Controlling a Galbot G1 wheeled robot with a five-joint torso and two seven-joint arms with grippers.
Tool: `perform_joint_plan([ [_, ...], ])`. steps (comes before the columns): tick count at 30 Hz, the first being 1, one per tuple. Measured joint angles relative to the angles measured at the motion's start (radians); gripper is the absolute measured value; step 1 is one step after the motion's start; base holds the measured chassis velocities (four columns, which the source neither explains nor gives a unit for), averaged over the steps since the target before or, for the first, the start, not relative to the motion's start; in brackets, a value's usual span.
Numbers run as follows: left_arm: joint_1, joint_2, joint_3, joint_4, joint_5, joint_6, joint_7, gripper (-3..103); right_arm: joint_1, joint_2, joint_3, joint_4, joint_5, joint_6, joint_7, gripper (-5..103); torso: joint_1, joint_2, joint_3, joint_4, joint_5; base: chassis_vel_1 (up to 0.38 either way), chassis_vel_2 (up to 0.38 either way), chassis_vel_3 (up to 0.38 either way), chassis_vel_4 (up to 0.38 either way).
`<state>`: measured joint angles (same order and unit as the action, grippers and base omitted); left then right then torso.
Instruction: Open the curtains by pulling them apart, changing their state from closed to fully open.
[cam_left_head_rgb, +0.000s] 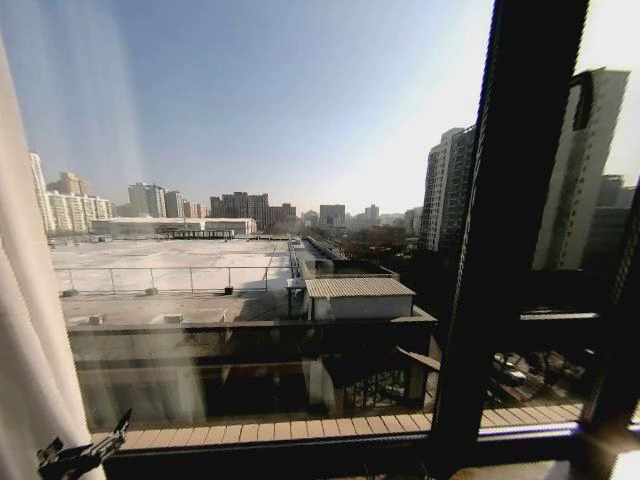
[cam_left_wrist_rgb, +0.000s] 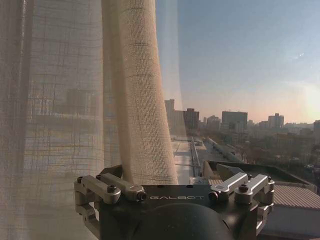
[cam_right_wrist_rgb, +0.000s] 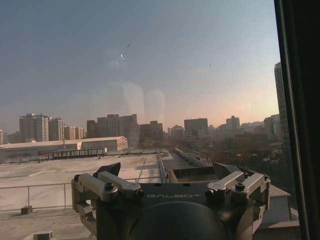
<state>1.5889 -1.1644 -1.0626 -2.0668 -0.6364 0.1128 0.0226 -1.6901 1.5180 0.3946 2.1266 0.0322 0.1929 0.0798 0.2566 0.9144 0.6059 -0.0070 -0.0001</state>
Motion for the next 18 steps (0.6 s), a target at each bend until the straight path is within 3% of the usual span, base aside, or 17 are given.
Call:
perform_joint_plan([
  [8,0.0,0.0,0.0,0.0,0.0,0.0,0.0,100,0.0,0.0,0.0,0.0,0.0,0.0,0.0,100,0.0,0.0,0.0,0.0,0.0,0.0,0.0,0.0,0.0],
  [9,0.005,-0.004,0.008,-0.007,0.016,-0.031,-0.002,100,0.003,-0.003,0.004,-0.006,0.029,-0.016,0.033,100,0.0,0.0,0.0,-0.0003,0.0003,0.0,0.0,0.0,0.0],
  [10,0.037,-0.048,0.081,-0.065,0.049,-0.102,-0.003,100,0.041,-0.031,0.068,-0.056,0.103,-0.065,0.123,100,0.0,0.0,0.0,-0.0005,0.0006,0.0,0.0,0.0,0.0],
  [11,0.045,-0.087,0.112,-0.074,0.055,-0.115,-0.012,100,0.066,-0.04,0.094,-0.064,0.116,-0.07,0.137,100,0.0,0.0,0.0,0.0,-0.001,0.0,0.0,0.0,0.0],
  [13,0.045,-0.112,0.13,-0.082,0.056,-0.125,-0.027,100,0.07,-0.045,0.109,-0.065,0.111,-0.066,0.139,100,0.0,0.0,0.0,0.0008,-0.0005,0.0,0.0,0.0,0.0],
  [14,0.039,-0.121,0.142,-0.086,0.056,-0.128,-0.038,100,0.062,-0.043,0.113,-0.064,0.099,-0.06,0.134,100,0.0,0.0,0.0,-0.0003,0.0008,0.0,0.0,0.0,0.0],
  [16,0.035,-0.126,0.151,-0.091,0.056,-0.128,-0.047,100,0.053,-0.035,0.115,-0.059,0.087,-0.055,0.127,100,0.0,0.0,0.0,0.0002,0.0005,0.0,0.0,0.0,0.0],
  [18,0.038,-0.142,0.169,-0.112,0.057,-0.116,-0.057,100,0.045,-0.01,0.112,-0.051,0.071,-0.05,0.121,100,0.0,0.0,0.0,-0.0008,0.0005,0.0,0.0,0.0,0.0],
])
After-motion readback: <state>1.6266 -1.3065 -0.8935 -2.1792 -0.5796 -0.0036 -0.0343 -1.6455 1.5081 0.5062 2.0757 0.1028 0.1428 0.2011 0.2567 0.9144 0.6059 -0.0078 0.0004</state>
